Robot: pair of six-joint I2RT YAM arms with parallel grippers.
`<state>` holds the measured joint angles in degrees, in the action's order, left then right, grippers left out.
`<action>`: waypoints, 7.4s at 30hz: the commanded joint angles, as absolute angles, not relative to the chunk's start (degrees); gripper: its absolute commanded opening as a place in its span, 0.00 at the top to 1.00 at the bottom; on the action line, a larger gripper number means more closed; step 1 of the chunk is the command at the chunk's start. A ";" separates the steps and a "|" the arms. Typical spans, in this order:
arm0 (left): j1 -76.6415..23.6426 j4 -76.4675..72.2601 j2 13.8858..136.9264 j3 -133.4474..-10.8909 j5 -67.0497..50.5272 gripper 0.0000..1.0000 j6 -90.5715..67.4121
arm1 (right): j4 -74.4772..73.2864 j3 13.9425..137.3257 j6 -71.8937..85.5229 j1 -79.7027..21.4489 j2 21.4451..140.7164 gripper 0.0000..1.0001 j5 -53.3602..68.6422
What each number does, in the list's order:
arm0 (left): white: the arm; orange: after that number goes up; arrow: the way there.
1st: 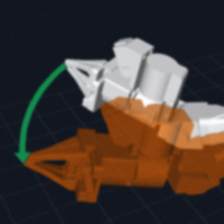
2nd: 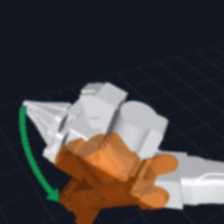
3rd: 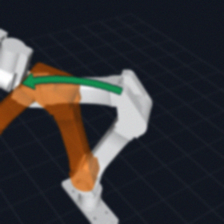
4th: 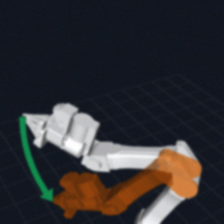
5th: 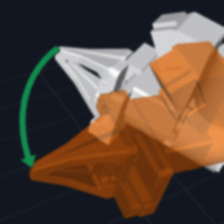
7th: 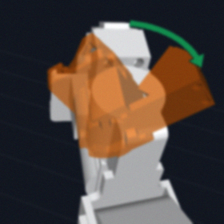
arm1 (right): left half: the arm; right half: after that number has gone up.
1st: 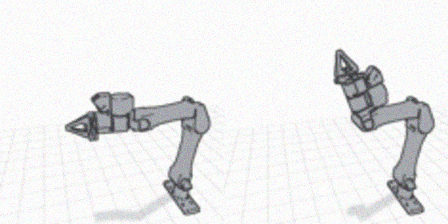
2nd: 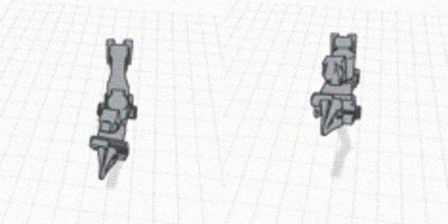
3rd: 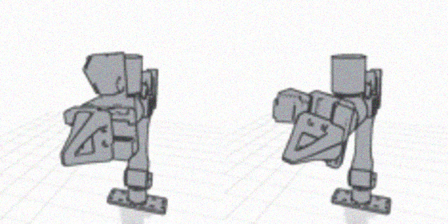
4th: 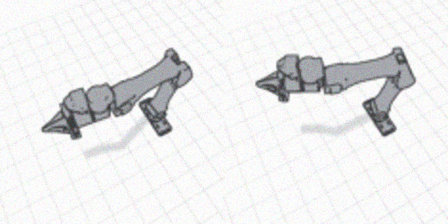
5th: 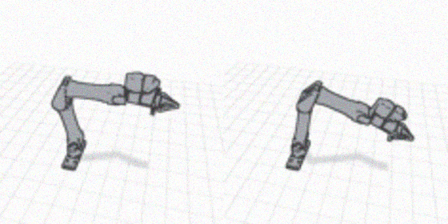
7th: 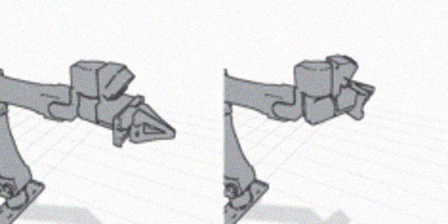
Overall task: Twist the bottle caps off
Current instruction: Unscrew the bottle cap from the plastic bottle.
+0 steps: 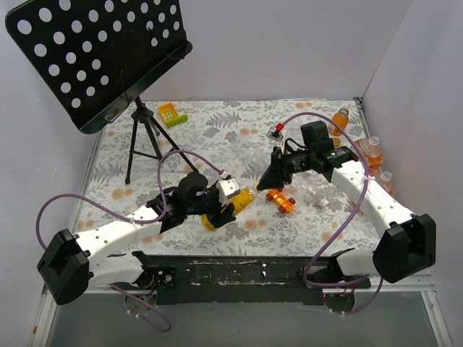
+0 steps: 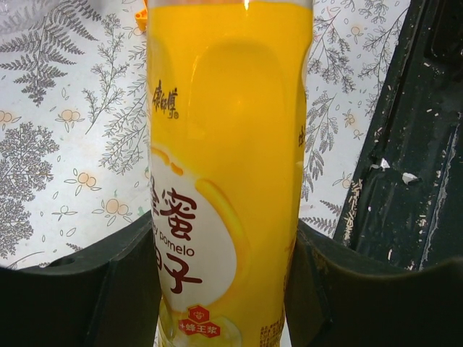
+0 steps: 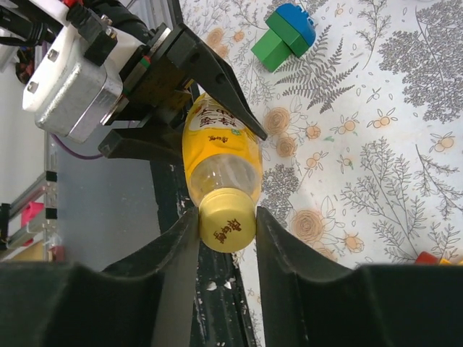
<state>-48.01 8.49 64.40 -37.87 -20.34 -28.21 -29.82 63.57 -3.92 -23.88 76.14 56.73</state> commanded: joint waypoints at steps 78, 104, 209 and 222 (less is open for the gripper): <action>-48.95 5.98 59.94 -37.97 -16.70 1.00 -28.04 | -26.54 59.50 -0.44 -19.60 68.03 0.26 56.25; -50.19 3.34 62.58 -38.94 -16.17 1.00 -28.39 | -27.60 62.93 4.92 -22.15 76.38 0.48 60.29; -43.33 8.70 59.59 -38.41 -34.61 1.00 -25.84 | -30.89 61.42 -21.17 -25.58 74.88 0.99 69.32; -36.92 15.90 62.67 -39.64 -58.44 1.00 -25.40 | -52.49 71.73 -77.62 -25.66 71.55 0.99 59.34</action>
